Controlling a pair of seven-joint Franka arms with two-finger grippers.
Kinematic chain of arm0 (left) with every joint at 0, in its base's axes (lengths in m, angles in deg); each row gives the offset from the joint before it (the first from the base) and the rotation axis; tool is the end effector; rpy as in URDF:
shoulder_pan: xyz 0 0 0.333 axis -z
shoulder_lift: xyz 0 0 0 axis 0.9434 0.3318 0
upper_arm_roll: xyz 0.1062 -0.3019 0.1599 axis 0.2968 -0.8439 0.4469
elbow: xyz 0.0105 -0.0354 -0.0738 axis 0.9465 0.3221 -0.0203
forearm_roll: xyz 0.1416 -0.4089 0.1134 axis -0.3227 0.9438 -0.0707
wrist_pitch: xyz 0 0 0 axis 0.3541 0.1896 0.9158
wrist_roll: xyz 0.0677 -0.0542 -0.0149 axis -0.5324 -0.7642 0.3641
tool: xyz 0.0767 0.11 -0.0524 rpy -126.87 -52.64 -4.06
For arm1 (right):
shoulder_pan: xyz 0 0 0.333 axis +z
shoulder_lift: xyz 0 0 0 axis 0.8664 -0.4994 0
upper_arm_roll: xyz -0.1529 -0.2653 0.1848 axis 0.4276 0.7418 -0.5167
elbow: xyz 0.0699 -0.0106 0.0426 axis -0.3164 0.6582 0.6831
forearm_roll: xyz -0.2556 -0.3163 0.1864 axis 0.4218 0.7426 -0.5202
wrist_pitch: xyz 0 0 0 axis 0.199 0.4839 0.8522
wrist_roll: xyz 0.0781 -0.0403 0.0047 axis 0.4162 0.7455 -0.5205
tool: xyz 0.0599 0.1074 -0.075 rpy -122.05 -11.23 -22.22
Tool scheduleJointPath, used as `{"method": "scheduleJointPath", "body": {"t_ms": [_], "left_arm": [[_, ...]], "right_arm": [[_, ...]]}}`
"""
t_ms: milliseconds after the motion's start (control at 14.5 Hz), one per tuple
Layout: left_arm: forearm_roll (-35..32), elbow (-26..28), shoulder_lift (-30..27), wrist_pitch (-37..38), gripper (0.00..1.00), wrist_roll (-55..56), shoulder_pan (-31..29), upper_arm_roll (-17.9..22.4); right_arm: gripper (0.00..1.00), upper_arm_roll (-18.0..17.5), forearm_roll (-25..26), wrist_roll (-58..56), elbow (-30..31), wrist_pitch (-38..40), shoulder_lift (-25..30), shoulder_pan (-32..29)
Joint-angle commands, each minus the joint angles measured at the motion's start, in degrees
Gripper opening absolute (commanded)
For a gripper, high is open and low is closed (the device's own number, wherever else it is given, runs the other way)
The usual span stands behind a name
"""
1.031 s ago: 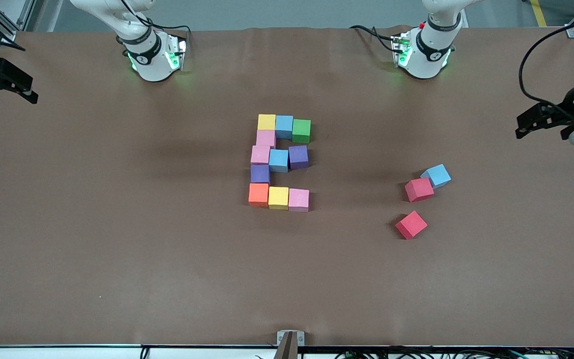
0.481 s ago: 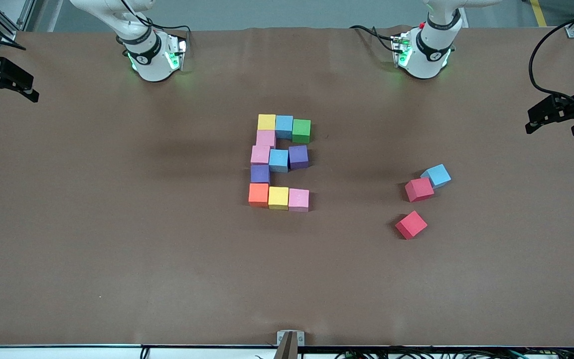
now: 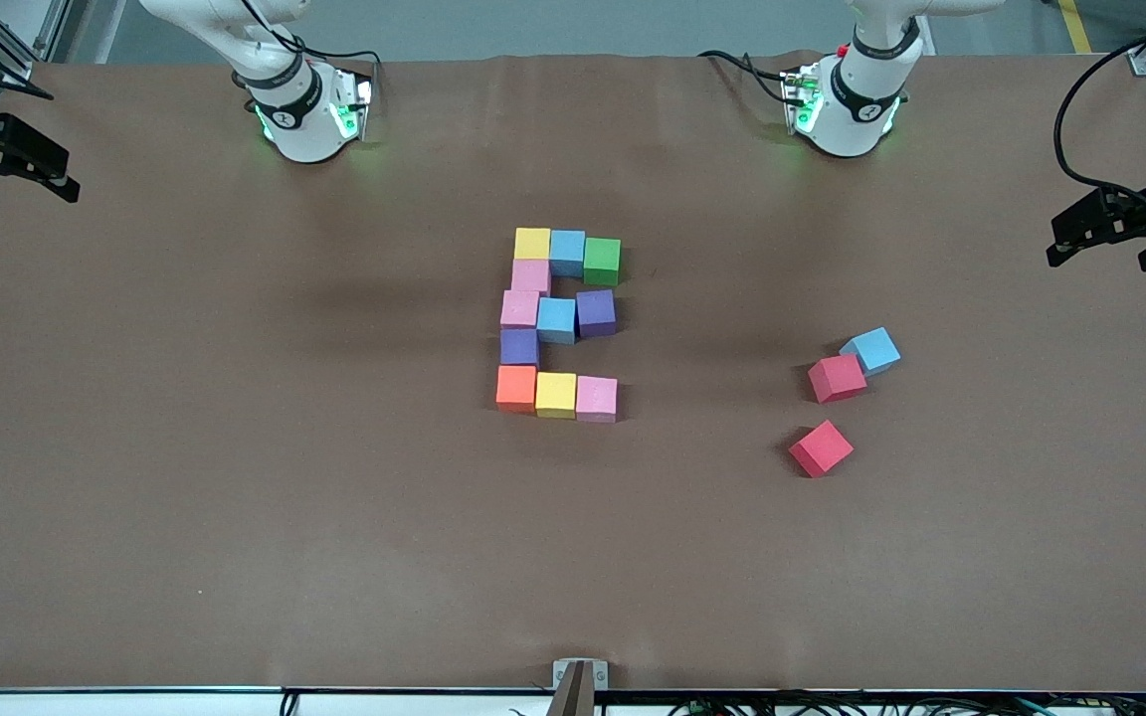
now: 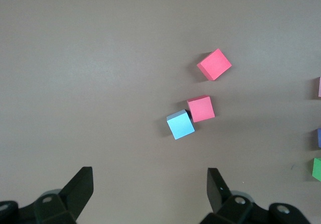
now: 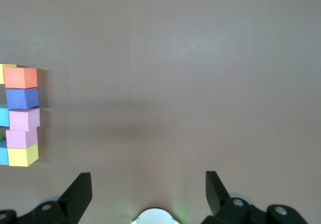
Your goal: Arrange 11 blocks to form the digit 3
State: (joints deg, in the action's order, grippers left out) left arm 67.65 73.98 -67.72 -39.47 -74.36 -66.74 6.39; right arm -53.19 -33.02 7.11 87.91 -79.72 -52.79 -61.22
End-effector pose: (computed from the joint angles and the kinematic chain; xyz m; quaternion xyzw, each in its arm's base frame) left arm 0.5915 0.0147 0.6206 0.9992 -0.0357 0.0186 0.0008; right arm 0.5491 -0.0088 0.6906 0.9996 0.0138 -0.0248 0.0002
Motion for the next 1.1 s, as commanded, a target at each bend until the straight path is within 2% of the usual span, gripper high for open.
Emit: {"method": "scheduleJointPath", "body": {"t_ms": [0, 344, 756, 1031], "left_arm": [[0.95, -1.99, 0.92, 0.49, 1.0, 0.1, 0.6, 0.97], [0.16, -2.61, 1.89, 0.4, 1.0, -0.52, 0.95, 0.97], [0.59, -6.21, 3.47, 0.49, 1.0, 1.32, 1.13, 0.44], [0.95, -10.07, 3.91, 5.75, 1.0, 4.65, 1.38, 0.62]], "right_arm": [[1.0, -0.79, -0.26, 0.76, 0.38, -0.8, 0.23, -0.93], [1.0, -0.79, -0.26, 0.58, 0.38, -1.24, 0.23, -0.93], [1.0, -0.88, 0.45, 0.41, 0.38, -1.95, 0.23, -0.84], [1.0, -0.88, 0.45, 0.41, 0.38, -1.95, 0.23, -0.84]]}}
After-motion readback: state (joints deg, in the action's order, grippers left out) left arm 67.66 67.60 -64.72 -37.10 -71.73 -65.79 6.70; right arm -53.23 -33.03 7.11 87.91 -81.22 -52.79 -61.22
